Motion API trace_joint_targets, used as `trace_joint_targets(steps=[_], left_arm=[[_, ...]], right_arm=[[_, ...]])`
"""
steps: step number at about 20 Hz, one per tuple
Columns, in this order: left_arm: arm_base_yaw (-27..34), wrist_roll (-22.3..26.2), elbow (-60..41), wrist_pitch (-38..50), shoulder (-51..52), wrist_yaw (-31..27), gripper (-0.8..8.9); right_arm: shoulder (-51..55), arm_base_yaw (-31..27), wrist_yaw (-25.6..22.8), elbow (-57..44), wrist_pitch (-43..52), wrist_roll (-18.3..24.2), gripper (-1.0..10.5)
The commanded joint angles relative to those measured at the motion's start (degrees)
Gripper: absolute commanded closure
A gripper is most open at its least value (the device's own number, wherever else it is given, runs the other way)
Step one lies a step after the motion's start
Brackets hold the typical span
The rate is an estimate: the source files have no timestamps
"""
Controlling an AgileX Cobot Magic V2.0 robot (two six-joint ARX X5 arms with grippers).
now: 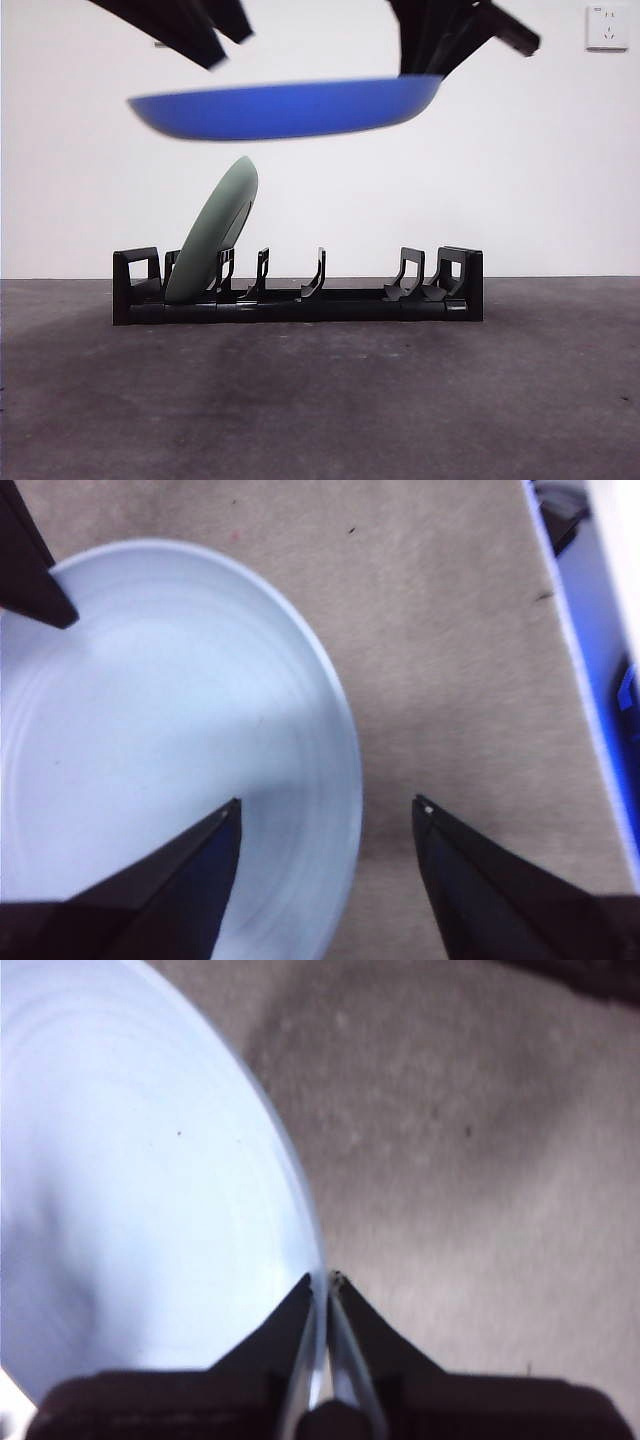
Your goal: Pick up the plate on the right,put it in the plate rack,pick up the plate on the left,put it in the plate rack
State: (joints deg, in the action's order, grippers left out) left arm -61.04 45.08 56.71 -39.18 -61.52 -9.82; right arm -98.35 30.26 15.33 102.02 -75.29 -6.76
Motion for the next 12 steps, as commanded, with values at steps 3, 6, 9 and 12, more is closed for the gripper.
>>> trace_joint_targets(steps=[3, 6, 9, 12], left_arm=[[-1.7, 4.7, 0.1, 3.0, -2.2, -2.9, 5.22], [-1.7, 4.6, 0.1, 3.7, -2.4, -3.8, 5.34], [-1.7, 4.6, 0.1, 4.4, -2.4, -3.8, 5.52], [-1.7, 4.0, 0.1, 4.3, -2.4, -3.8, 7.81]], right_arm=[[2.7, -2.0, 2.6, -0.2, -1.6, -0.4, 9.6], [4.0, -3.1, 5.8, -0.2, -1.8, -0.6, 9.6], [4.9, -3.1, 6.1, -0.2, -2.5, -0.6, 9.6], [4.9, -3.1, 6.3, -0.2, -3.2, -0.8, 9.6]])
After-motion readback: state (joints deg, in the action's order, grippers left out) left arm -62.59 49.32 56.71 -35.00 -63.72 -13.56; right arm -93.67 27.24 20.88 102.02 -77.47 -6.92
